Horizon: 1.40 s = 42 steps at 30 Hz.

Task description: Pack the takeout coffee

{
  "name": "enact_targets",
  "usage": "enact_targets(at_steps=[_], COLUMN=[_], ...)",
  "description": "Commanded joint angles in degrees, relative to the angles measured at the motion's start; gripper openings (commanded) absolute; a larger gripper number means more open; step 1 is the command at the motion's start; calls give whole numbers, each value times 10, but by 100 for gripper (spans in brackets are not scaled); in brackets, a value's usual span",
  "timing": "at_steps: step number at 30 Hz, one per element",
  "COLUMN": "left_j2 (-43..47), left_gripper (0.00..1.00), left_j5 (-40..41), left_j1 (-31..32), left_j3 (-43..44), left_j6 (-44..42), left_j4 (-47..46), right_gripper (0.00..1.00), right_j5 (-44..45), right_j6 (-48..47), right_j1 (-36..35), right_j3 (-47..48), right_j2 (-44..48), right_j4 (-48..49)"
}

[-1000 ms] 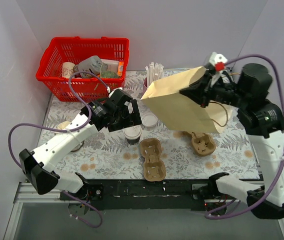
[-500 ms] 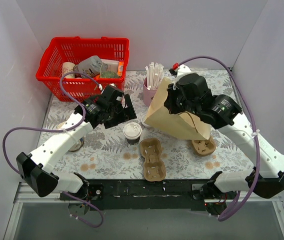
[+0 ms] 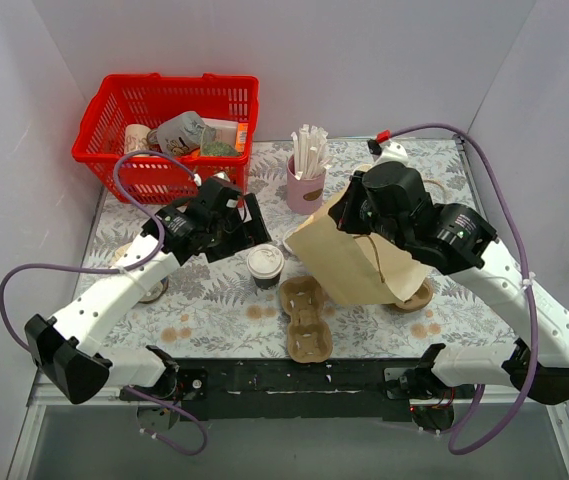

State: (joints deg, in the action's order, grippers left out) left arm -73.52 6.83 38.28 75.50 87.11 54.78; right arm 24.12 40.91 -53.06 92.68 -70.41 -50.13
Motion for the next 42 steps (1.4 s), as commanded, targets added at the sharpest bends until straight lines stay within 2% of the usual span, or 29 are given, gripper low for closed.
enact_targets(at_steps=[1, 2, 7, 18, 26, 32, 35, 36, 39, 42], left_j2=[33, 34, 39, 29, 21, 33, 41, 44, 50, 54], left_gripper=[98, 98, 98, 98, 98, 98, 98, 98, 98, 98], left_j5=[-9, -8, -12, -25, -25, -17, -12, -10, -6, -2], left_j1=[-5, -5, -6, -6, -6, -7, -7, -6, -7, -7], left_j3=[-9, -9, -14, -27, -22, -23, -27, -30, -33, -31], left_j6=[-12, -12, -16, -20, -24, -23, -20, -19, -17, -16], left_j4=[-13, -13, -13, -29, -26, -19, -16, -14, -12, -8], right_gripper=[1, 1, 1, 1, 3, 6, 18, 28, 44, 54], right_j5=[-12, -30, 0, 172, 164, 123, 108, 107, 100, 95], right_j6=[53, 56, 88, 134, 116, 95, 88, 88, 71, 32], right_j1=[-6, -6, -7, -7, -6, -5, -5, -5, -5, -5], right_j3=[-21, -30, -37, 9, 7, -25, -23, -18, 8, 35], right_j2=[23, 23, 32, 30, -6, -21, -42, -48, -69, -78], right_j4=[49, 54, 12, -175, -189, -118, -106, -109, -104, -85])
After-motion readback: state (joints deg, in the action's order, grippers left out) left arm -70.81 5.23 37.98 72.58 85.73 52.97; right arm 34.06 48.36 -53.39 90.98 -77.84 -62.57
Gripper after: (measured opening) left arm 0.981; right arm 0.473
